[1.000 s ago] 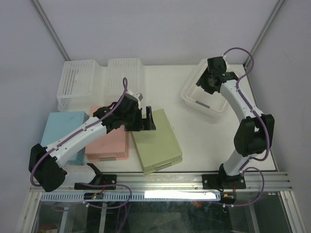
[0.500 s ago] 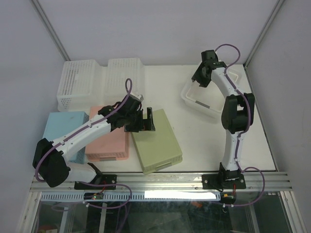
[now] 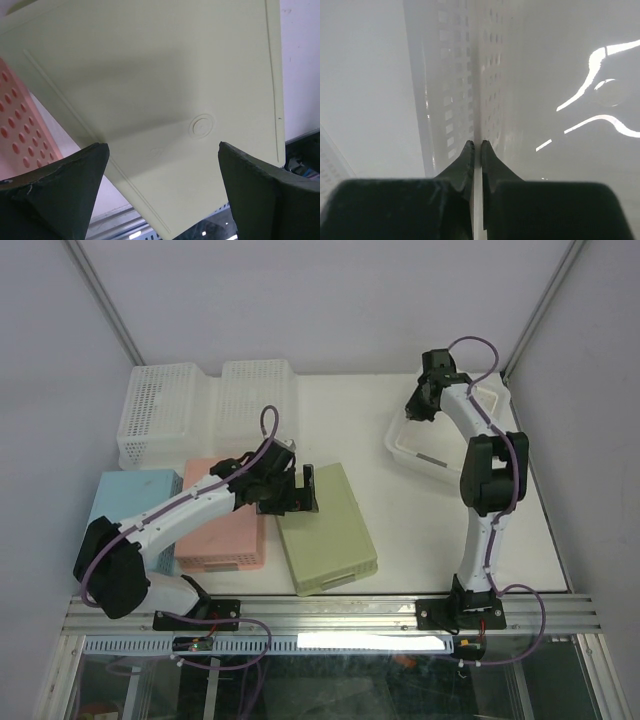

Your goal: Turn the large container upside down

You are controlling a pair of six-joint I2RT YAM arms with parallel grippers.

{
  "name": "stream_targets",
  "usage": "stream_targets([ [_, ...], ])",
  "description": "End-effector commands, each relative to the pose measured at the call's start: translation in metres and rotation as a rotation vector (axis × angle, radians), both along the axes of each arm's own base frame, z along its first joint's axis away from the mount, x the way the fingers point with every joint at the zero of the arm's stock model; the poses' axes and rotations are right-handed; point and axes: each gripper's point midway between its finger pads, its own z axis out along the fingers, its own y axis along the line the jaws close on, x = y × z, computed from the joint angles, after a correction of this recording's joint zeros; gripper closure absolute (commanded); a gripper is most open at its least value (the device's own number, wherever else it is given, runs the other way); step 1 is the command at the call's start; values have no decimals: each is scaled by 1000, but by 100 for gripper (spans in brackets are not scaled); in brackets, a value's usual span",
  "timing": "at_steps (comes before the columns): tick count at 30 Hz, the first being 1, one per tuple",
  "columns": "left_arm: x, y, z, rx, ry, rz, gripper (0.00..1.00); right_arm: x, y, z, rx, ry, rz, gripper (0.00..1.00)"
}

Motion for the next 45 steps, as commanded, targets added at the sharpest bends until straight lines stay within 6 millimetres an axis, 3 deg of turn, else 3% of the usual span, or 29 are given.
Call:
stream_targets([
  [1, 17, -9, -19, 41, -29, -25, 1, -23, -32, 39, -39, -53, -17, 100],
  [6, 50, -12, -28, 70, -67, -24, 1, -49, -47, 84, -63, -145, -18, 100],
  [10, 77, -1, -38, 126, -81, 1, 1, -72, -55, 127, -92, -214, -3, 100],
  [14, 92, 4, -17, 168, -149, -18, 1, -95, -60, 171, -103, -298, 10, 100],
  [17, 96, -4, 17, 132, -210, -44, 1, -108, -54, 207, -75, -385, 48, 100],
  [22, 103, -46, 77, 51, -339, -107, 1, -132, -36, 259, 9, -538, 117, 100],
  [26, 104, -93, 94, -21, -363, -188, 1, -159, -42, 295, 8, -642, 76, 100],
  [29, 99, -133, 100, -118, -357, -268, 1, -194, -56, 324, -43, -734, 29, 100],
  [32, 103, -162, 102, -210, -347, -301, 1, -223, -71, 340, -105, -784, -21, 100],
  [36, 108, -192, 89, -282, -301, -323, 1, -248, -87, 345, -160, -787, -84, 100],
  [42, 86, -229, 66, -332, -274, -435, 1, -259, -89, 334, -153, -780, -102, 100],
  [45, 76, -237, 52, -340, -236, -470, 1, -256, -87, 326, -141, -761, -96, 100],
])
